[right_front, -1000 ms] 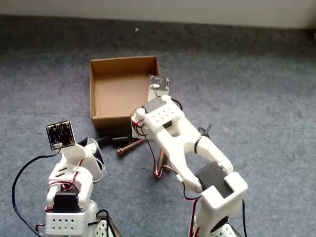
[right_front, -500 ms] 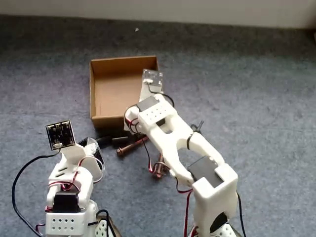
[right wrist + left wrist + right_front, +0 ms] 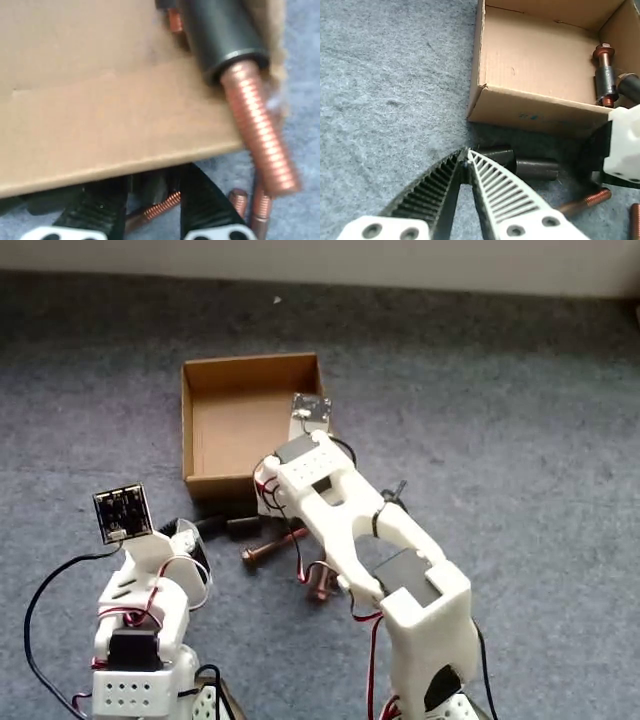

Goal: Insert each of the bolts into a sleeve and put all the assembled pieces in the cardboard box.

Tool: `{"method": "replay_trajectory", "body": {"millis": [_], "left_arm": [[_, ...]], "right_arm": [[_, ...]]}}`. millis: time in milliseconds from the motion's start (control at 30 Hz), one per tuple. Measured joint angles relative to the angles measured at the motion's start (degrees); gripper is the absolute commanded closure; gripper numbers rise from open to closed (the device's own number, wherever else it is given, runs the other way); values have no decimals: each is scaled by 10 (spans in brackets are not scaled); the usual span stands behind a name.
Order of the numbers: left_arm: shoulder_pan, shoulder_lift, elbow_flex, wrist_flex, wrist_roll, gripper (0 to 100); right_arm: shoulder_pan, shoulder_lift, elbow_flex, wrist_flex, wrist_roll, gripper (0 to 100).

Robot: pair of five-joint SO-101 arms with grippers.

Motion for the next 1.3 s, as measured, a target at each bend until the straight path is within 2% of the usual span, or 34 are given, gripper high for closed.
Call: {"method": "replay_trajectory", "body": {"millis": [167, 300, 433, 567, 733, 933, 1100, 1233, 1300], "left_arm": [[0, 0, 0, 0, 0, 994], [0, 0, 0, 0, 0, 994], [0, 0, 0, 0, 0, 994], [0, 0, 0, 0, 0, 991], [0, 0, 0, 0, 0, 989], [-30, 0, 0, 0, 0, 989], [-32, 0, -8, 19, -4, 989], [-25, 0, -47, 45, -76, 989], [-25, 0, -65, 45, -141, 989]], "right_arm": [[0, -5, 0, 43, 46, 994], [9, -65, 2, 75, 91, 994], [50, -177, 20, 83, 134, 994], [108, -278, 84, 81, 161, 994], [146, -372, 171, 71, 192, 994], [219, -432, 312, -45, 200, 994], [251, -435, 424, -172, 200, 994], [288, -435, 467, -254, 156, 994], [302, -435, 477, -278, 138, 994]]}}
